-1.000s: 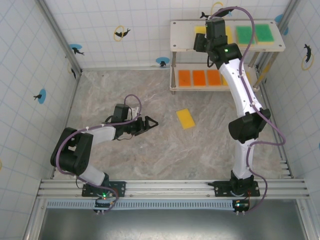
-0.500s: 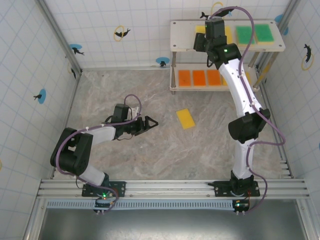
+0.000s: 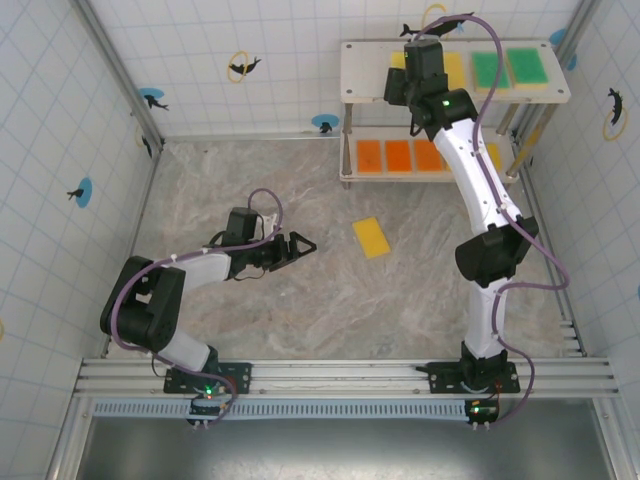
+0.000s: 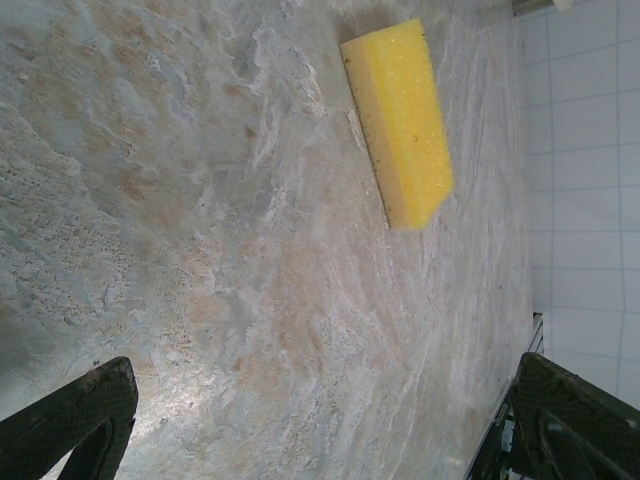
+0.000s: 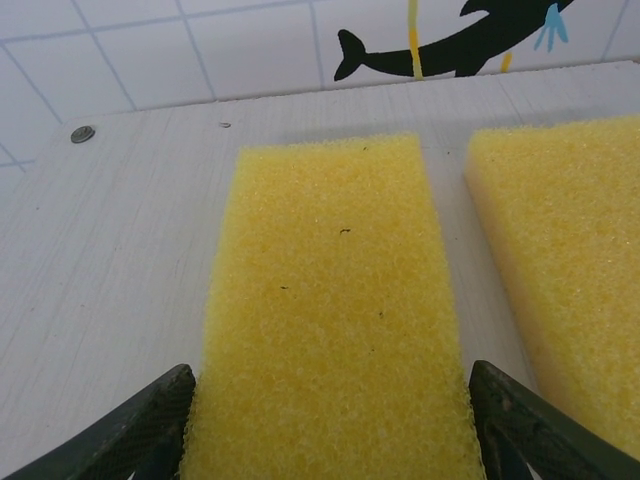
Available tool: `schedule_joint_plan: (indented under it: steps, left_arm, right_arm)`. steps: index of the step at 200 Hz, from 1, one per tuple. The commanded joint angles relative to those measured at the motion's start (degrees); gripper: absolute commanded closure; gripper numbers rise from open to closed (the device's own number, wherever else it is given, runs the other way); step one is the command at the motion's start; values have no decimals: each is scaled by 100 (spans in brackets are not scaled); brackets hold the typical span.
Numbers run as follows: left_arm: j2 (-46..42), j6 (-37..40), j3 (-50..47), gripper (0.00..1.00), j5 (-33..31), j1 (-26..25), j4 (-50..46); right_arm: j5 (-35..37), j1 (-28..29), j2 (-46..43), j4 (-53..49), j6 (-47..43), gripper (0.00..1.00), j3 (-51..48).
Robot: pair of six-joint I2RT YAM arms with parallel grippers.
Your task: Place and organize the cleaning sponges onto the shelf
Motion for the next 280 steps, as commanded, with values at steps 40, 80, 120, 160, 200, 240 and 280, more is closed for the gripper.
schedule_joint_plan:
  steps: [40, 80, 120, 160, 200, 240, 280]
  left_arm:
    - [-148, 179, -25, 2, 87, 56, -42]
    - [-155, 172, -24, 3, 82, 57, -44]
    - [-139, 132, -36, 2, 84, 60, 12]
    - [-140, 75, -45, 2, 110, 52, 96]
    - [-153, 50, -12, 2, 118, 59, 92]
    - [-188, 35, 7, 2, 119, 54, 66]
    - [-216, 4, 41, 2, 112, 58, 44]
  right_arm:
    - [48, -6, -30, 170, -50, 25, -64]
    - [-120, -70, -84, 161, -54, 23, -4]
    - [-406, -191, 55, -210, -73, 21, 643]
    - [-453, -194, -166, -344, -214, 20, 666]
    - [-406, -71, -466, -678, -490, 17, 635]
    - [-349, 13, -949, -856, -780, 14, 326]
    - [-470, 125, -1703, -813, -942, 9, -558]
